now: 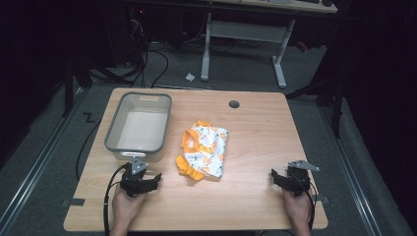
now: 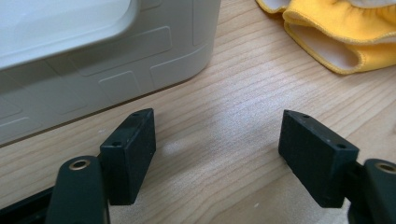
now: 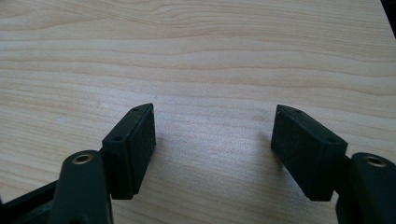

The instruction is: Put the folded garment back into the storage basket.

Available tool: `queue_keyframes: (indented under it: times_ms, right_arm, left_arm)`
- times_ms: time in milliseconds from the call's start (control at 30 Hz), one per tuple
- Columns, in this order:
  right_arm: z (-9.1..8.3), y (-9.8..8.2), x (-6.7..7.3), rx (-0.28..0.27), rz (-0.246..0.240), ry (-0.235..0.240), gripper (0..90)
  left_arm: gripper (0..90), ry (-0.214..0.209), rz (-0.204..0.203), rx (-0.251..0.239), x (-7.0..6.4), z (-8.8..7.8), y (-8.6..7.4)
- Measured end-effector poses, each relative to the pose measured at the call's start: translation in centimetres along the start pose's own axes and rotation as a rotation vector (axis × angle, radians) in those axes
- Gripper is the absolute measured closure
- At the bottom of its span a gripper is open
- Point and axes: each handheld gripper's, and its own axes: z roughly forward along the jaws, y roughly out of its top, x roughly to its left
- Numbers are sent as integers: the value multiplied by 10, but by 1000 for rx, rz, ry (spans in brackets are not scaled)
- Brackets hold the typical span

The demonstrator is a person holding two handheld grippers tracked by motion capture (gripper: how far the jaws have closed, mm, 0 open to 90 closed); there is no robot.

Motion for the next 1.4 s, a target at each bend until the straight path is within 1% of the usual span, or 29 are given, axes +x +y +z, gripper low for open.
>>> queue_keyframes:
  times_ms: [900,1167,1233,1400]
  right_arm:
    - [-1,0,0,4,2,-2,309]
    - [-1,0,0,5,4,-2,309]
    - [-1,0,0,4,4,-2,309]
    - [-1,0,0,5,4,-3,309]
  left_arm:
    - [280,7,-4,1,-1,0,0]
    - [254,-7,-4,2,-1,0,0]
    - [215,-24,-6,5,0,1,1]
    - [193,-38,1,6,0,1,1]
